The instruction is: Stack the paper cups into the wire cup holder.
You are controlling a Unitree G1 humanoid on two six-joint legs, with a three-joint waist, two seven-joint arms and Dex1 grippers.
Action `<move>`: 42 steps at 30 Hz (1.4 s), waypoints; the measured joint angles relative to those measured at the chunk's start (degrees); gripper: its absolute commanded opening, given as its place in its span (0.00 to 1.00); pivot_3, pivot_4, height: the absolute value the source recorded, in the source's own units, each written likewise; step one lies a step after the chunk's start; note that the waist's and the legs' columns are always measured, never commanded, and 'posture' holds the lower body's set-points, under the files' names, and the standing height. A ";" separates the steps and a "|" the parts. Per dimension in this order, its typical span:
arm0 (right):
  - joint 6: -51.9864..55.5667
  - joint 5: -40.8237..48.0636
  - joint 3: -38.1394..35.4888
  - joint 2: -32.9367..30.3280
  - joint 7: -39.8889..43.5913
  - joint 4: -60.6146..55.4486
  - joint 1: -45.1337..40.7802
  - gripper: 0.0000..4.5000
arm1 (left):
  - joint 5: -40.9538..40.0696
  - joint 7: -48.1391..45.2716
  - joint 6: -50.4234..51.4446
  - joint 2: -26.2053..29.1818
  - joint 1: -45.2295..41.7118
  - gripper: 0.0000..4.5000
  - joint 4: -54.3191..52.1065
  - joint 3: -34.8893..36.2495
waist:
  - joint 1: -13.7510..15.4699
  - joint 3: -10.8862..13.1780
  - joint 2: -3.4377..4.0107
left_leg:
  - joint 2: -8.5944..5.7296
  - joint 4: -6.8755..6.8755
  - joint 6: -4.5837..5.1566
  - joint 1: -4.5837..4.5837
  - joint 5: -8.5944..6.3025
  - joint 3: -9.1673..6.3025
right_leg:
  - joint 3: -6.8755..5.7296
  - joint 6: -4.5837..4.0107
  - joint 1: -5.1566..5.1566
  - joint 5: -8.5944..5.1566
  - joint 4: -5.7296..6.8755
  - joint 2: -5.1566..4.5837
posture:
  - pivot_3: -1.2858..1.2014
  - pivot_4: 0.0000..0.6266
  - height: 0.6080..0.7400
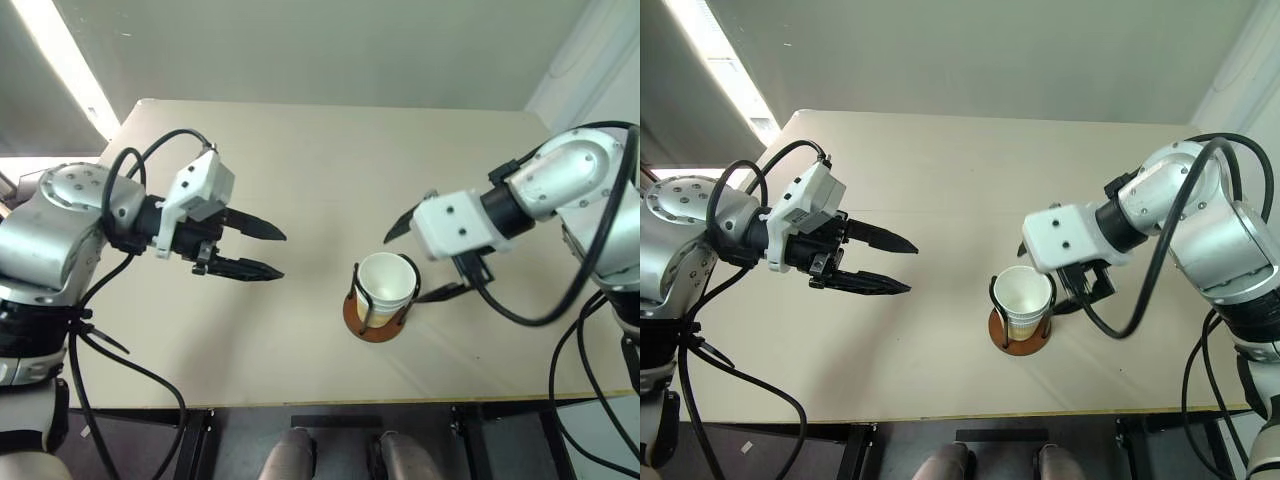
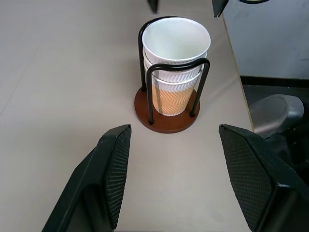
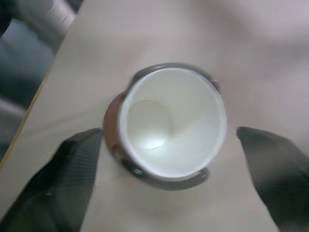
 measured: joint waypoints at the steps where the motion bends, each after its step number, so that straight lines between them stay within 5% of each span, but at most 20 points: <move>1: 1.91 0.72 -1.46 0.10 -1.11 1.19 -0.04 0.99 | -0.04 1.21 0.74 -0.50 0.00 0.69 0.07 0.07 | 0.09 0.00 0.00 | -0.01 0.01 0.00 0.00 0.00 0.00 | 0.00 0.00 0.00 0.00 0.00 -0.01 | 0.52 0.24 1.00; 7: 17.84 9.81 -14.76 6.32 -11.42 8.82 2.55 0.99 | -2.25 12.65 6.96 -6.70 -0.12 0.69 0.40 4.16 | 0.11 -0.01 -0.02 | -0.02 0.00 -0.11 0.01 0.06 0.02 | -0.01 0.00 0.02 0.00 -0.01 0.00 | 0.52 0.24 1.00; 13: 20.45 12.80 -24.76 12.52 -24.07 22.41 6.03 0.99 | -1.55 24.41 8.24 -9.33 2.40 0.69 0.43 9.60 | 0.15 0.00 -0.01 | -0.01 -0.06 -0.22 0.09 0.13 0.01 | 0.00 0.01 0.00 0.00 0.04 0.03 | 0.52 0.24 1.00; 31: 9.39 9.90 -25.15 14.44 -32.93 41.15 9.00 0.99 | -2.94 45.63 11.90 -12.87 10.73 0.69 -3.76 23.56 | 0.70 0.00 0.00 | -0.06 -0.06 -0.29 0.10 0.15 0.03 | -0.01 0.00 0.01 0.01 0.12 0.04 | 0.52 0.24 1.00; 42: 7.06 8.56 -24.88 14.95 -33.80 42.46 9.06 0.99 | -4.78 48.30 13.17 -13.15 11.93 0.69 -4.86 23.78 | 0.98 0.00 0.00 | -0.06 -0.05 -0.37 0.10 0.17 0.03 | -0.02 -0.01 0.01 0.02 0.16 0.05 | 0.52 0.24 1.00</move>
